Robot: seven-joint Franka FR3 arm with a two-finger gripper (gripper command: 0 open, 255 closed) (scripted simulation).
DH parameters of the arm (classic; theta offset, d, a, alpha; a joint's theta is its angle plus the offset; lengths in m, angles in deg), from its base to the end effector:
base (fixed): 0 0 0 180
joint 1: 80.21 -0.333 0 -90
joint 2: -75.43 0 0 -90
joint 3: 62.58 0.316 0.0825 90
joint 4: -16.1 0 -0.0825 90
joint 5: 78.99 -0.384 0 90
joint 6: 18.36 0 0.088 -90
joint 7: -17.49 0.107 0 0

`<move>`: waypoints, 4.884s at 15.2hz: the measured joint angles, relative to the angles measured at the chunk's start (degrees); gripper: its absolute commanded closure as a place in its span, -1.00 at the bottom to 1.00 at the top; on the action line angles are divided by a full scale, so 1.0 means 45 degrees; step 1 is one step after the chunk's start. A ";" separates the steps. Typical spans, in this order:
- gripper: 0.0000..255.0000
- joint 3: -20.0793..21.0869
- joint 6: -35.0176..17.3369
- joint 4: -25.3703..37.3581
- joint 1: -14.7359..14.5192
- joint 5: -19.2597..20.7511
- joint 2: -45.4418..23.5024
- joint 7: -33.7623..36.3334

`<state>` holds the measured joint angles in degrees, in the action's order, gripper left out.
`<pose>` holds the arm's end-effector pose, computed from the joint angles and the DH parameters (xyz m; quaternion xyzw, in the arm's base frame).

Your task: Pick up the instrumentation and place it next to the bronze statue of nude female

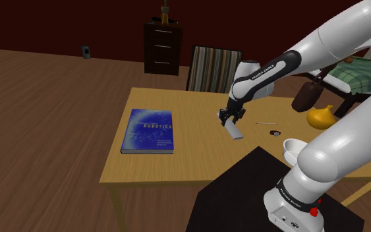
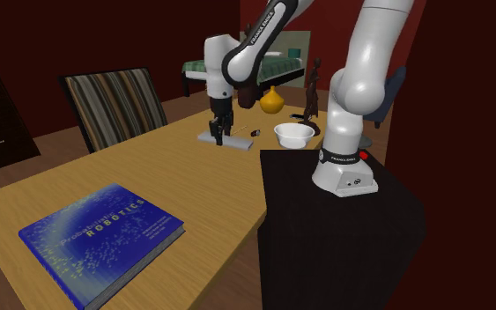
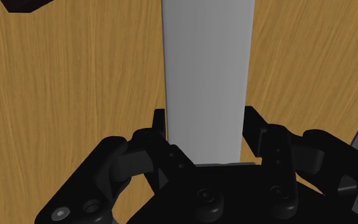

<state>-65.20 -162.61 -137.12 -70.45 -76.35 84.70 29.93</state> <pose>0.4024 -0.0873 0.2896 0.9805 -0.1963 0.0026 0.0098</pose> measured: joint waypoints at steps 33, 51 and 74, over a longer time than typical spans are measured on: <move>1.00 0.0107 0.6622 0.3010 -0.0033 -0.0088 0.3611 -0.0090; 1.00 0.0154 0.9766 0.5859 -0.0050 -0.0134 0.3907 -0.0151; 1.00 -0.2643 1.1483 0.7766 0.1179 0.1087 0.3943 -0.3882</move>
<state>-77.09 -110.94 -102.17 -65.15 -71.46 102.45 12.46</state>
